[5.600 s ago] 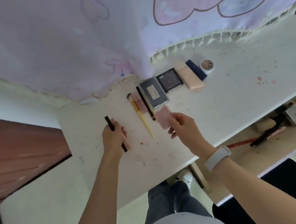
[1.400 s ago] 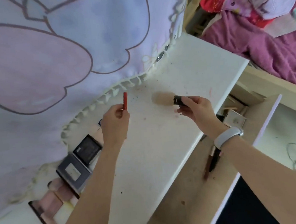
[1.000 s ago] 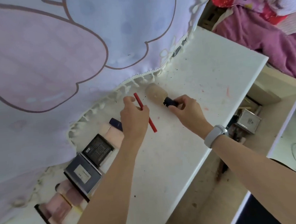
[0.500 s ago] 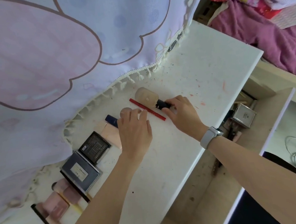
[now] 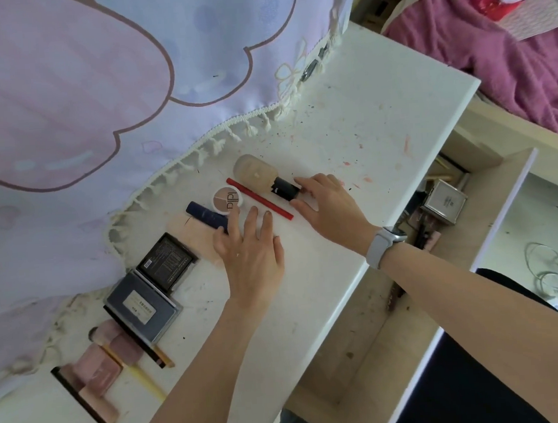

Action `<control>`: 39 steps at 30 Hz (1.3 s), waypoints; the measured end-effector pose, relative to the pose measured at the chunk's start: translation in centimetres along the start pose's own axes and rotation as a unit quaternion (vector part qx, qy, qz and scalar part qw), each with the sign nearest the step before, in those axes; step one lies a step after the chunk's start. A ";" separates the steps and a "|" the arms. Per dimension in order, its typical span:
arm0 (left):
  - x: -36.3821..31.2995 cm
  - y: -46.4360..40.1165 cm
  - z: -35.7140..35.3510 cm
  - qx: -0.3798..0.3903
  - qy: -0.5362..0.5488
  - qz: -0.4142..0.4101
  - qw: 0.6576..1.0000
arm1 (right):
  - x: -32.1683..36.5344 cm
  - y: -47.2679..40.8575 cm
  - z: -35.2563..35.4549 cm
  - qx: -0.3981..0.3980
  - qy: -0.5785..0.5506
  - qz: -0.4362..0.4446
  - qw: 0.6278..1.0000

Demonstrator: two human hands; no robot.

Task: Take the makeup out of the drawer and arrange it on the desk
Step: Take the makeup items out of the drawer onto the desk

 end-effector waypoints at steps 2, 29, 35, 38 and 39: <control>-0.7 0.9 0.4 -0.012 0.014 -0.002 1.000 | -0.3 1.5 1.0 -0.015 -0.024 0.003 1.000; -20.5 8.6 -16.2 0.391 0.282 0.143 0.864 | -20.1 11.9 1.8 0.384 0.373 0.061 0.842; -20.4 8.6 -16.3 0.422 0.263 0.090 0.863 | -20.1 11.7 1.7 0.425 0.349 0.040 0.835; -20.0 9.0 -16.1 0.440 0.302 0.063 0.843 | -19.6 12.0 2.1 0.431 0.332 0.041 0.838; -19.9 9.1 -15.9 0.442 0.315 0.055 0.838 | -19.4 12.1 2.3 0.429 0.325 0.043 0.842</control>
Point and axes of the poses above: each hand's wrist, its own y-axis away from the middle knuckle, its own z-axis out of the back of the hand, x = y × z, the point moved 4 cm from there along -y, towards the middle knuckle, and after that the axes turned 11 degrees about z, right-handed, at the moved point
